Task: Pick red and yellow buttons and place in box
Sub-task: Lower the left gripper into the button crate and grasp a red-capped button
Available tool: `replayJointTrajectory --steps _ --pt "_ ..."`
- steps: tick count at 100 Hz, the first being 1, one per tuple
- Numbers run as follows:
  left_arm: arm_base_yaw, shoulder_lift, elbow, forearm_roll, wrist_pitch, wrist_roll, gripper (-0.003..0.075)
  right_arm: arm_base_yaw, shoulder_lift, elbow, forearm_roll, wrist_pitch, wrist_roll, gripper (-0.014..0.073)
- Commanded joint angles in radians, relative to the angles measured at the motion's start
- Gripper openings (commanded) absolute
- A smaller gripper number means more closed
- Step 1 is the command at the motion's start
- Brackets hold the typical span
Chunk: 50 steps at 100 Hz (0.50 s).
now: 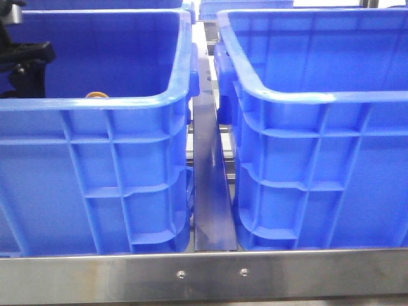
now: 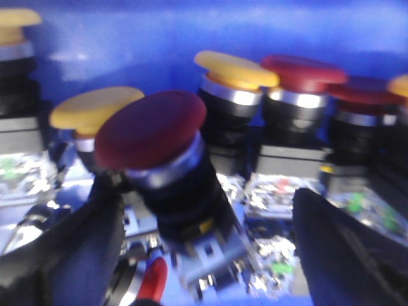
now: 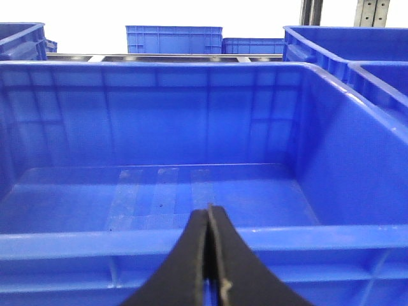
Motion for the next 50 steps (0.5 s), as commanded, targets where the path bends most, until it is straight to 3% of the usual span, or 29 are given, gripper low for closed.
replayJointTrajectory --steps 1,15,41,50 --pt "-0.007 -0.036 -0.033 -0.012 -0.017 -0.013 0.0513 -0.005 -0.021 0.005 -0.011 -0.073 0.000 -0.0019" --pt "-0.007 -0.036 -0.033 -0.012 -0.029 -0.013 0.0459 -0.005 -0.021 0.005 -0.011 -0.073 0.000 -0.0019" --pt "-0.007 -0.036 -0.033 -0.012 -0.047 -0.013 0.0168 -0.005 -0.021 0.005 -0.011 -0.073 0.000 -0.0019" --pt "-0.007 -0.045 -0.033 -0.012 -0.057 -0.011 0.0105 -0.005 -0.021 0.005 -0.011 -0.073 0.000 -0.0019"
